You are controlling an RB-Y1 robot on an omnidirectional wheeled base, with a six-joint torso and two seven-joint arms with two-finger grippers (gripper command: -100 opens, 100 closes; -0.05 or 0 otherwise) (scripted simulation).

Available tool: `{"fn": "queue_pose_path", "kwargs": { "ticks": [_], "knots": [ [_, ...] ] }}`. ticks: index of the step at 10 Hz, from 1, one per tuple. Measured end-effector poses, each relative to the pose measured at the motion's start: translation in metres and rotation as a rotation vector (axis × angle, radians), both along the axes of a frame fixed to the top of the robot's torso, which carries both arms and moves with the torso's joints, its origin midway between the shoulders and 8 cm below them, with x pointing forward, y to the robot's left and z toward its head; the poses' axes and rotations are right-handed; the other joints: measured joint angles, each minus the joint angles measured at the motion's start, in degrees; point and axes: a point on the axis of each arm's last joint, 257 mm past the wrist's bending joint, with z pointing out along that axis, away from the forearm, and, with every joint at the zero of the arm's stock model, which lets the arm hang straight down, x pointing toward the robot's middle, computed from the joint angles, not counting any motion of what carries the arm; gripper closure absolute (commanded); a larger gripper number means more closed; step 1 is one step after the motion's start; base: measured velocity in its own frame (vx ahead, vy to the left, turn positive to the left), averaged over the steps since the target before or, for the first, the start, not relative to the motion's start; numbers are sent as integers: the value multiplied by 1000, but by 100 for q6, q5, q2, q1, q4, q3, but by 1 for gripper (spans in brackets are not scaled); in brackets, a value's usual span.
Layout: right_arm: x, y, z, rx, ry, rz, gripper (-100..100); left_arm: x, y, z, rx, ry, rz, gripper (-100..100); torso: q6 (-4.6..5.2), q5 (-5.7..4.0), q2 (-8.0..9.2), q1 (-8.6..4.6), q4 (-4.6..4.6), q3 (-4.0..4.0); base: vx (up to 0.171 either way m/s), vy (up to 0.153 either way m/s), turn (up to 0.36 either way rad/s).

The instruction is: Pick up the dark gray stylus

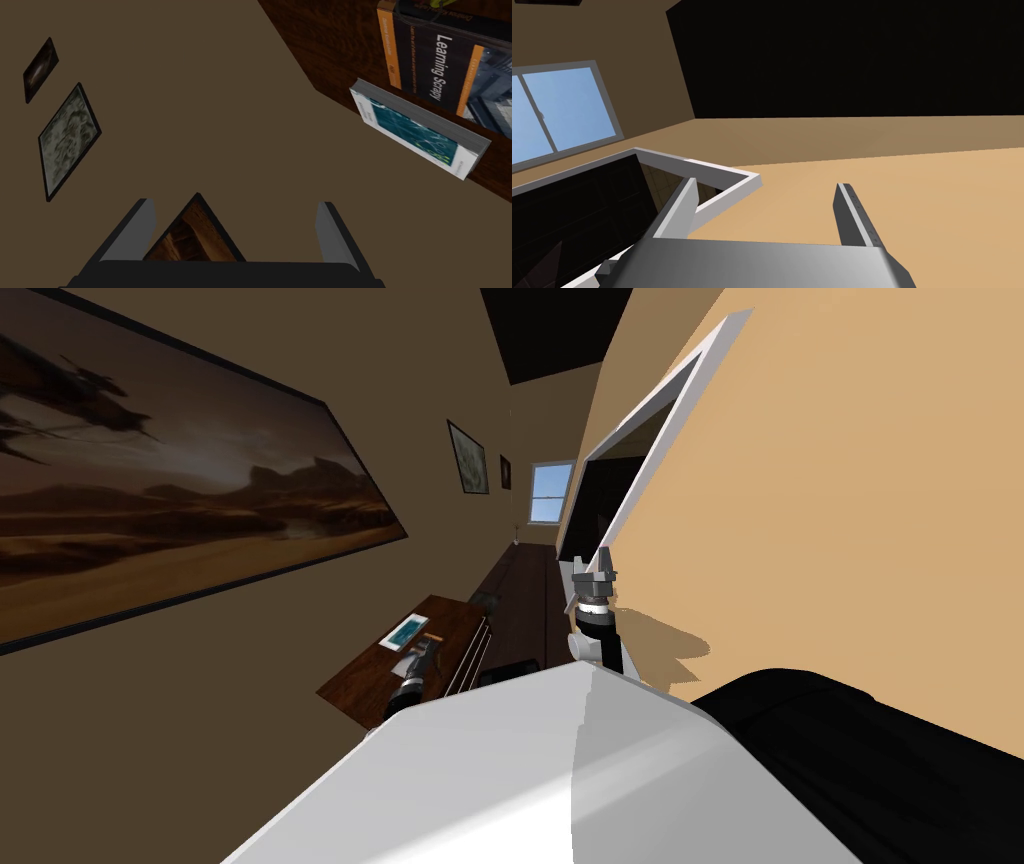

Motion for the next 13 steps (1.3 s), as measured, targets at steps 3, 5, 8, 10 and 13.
{"fn": "queue_pose_path", "kwargs": {
  "ticks": [3, 5, 8, 10, 13],
  "knots": [
    [0, 0, 0, 0, 0, 0, 0, -22, 13, -37, 31, 100, 15, -100, 1, 0, 2, -1, 0, 1, 85, -33, 35],
    [0, 0, 0, 0, 0, 0, 0, -35, 17, -60, 56, 164, 19, -100, 1, 0, 0, 3, 0, -1, 76, -31, 31],
    [0, 0, 0, 0, 0, 0, 0, -52, 25, -81, 82, 234, 24, -100, 1, 1, 16, 6, 3, 8, 50, -27, 20],
    [0, 0, 0, 0, 0, 0, 0, -72, 31, -107, 112, 314, 26, -100, 0, -1, -2, -4, 0, -1, 96, -43, 40],
    [0, 0, 0, 0, 0, 0, 0, -103, 41, -133, 139, 413, 31, -100, 2, 0, 4, 2, 1, 2, 74, -33, 29]
  ]
}}
